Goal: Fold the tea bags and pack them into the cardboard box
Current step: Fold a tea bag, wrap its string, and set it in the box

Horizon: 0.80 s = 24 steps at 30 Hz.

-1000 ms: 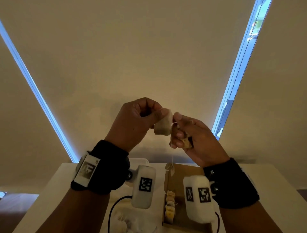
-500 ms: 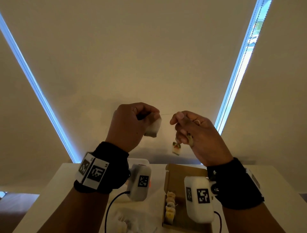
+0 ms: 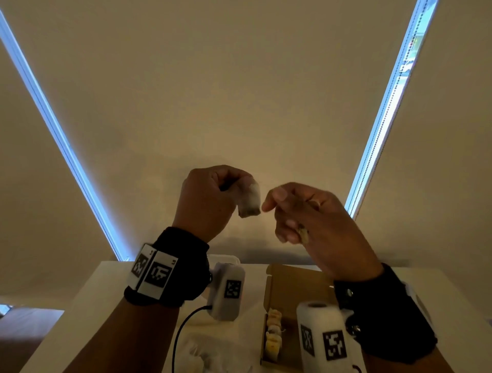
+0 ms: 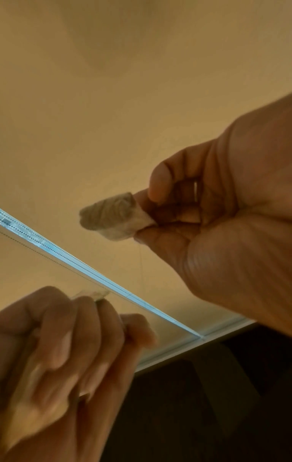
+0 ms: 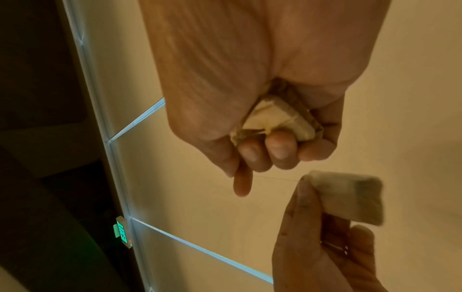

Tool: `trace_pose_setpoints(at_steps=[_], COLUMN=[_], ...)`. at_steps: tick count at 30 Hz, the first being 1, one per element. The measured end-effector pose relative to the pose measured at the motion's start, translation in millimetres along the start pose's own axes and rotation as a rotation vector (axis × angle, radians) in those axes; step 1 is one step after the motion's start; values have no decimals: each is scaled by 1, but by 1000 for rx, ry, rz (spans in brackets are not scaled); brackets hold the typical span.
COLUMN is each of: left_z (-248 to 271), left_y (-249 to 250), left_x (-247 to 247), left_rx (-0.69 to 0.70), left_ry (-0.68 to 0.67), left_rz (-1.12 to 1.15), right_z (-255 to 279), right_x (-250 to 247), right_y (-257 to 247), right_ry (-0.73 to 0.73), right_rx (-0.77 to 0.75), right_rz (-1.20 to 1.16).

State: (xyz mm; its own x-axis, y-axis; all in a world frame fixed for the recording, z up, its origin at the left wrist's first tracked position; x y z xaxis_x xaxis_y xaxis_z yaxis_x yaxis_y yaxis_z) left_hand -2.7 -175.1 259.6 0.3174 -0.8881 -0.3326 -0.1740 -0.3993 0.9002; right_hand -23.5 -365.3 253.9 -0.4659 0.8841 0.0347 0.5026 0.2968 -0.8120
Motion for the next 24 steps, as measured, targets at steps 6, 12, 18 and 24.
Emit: trace_pose_setpoints(at_steps=[6,12,18,24], left_z=[-7,-5,4,13], left_y=[6,14,21,25], left_x=[-4,-1,3,5], left_rx=[-47,-75,-94,-155], left_ry=[55,-4,-160,-494], left_rz=[44,127,284,455], right_z=[23,31,32,26], right_x=[8,2,-2,-17], right_y=[19,37,43,46], right_ry=[-226,-181,-157,-122], right_rx=[81,154,182,211], right_rz=[32,16,68,98])
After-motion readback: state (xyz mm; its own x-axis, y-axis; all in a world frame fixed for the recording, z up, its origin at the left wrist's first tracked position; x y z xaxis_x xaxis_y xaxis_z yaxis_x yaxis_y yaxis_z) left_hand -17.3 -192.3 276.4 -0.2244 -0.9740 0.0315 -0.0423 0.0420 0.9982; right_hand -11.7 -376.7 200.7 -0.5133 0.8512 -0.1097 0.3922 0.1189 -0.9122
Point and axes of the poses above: each hand's wrist, its own z-axis away from the middle knuckle, its own x-axis out of the palm, y = z × x, the point moved 1 cm from there along -z, towards the middle knuckle, and after that the axes turned 15 degrees about -x, right-handed, at the moved point
